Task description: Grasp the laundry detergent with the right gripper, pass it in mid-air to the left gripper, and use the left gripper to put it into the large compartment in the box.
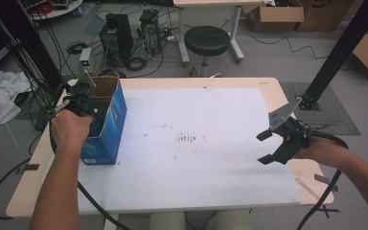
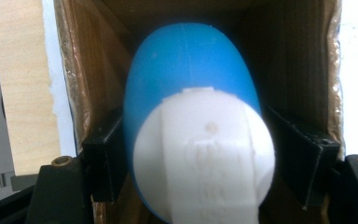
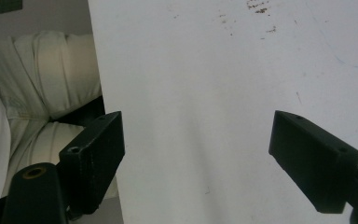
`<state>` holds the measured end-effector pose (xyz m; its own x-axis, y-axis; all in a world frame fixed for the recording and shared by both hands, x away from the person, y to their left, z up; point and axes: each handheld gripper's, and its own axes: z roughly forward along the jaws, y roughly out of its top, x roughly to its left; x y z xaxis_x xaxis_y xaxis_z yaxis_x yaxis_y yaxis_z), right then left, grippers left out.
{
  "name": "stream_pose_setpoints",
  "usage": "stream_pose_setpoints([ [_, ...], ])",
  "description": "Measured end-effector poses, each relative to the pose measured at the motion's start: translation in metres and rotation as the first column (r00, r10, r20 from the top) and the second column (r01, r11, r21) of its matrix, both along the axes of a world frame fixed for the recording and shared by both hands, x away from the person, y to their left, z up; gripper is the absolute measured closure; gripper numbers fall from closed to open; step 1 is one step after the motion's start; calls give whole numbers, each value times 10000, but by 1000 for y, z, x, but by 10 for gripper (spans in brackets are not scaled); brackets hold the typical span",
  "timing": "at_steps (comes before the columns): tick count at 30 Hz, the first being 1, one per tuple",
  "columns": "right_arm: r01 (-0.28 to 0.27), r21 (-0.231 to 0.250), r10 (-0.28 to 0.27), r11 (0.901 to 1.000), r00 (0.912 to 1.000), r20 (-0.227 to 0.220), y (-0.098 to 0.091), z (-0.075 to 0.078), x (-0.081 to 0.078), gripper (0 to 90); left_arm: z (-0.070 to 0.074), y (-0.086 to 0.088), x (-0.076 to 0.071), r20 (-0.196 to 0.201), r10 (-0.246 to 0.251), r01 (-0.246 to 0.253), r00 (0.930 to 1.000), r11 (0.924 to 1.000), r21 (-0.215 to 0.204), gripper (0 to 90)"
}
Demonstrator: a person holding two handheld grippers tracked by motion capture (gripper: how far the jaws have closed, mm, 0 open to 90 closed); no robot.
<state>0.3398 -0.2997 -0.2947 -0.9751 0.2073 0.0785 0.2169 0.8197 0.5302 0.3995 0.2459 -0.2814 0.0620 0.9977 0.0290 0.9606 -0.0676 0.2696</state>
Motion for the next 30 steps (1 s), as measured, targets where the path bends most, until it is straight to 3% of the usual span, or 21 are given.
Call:
stream_pose_setpoints([
  [23, -163, 100, 162, 9998, 9998, 125, 6, 5, -3, 179, 34, 3, -11, 614, -34, 14, 9981, 9994, 336, 261],
  [30, -145, 112, 143, 9998, 9998, 150, 5, 7, -4, 179, 55, -6, -14, 779, -582, 530, 9953, 9963, 676, 259],
])
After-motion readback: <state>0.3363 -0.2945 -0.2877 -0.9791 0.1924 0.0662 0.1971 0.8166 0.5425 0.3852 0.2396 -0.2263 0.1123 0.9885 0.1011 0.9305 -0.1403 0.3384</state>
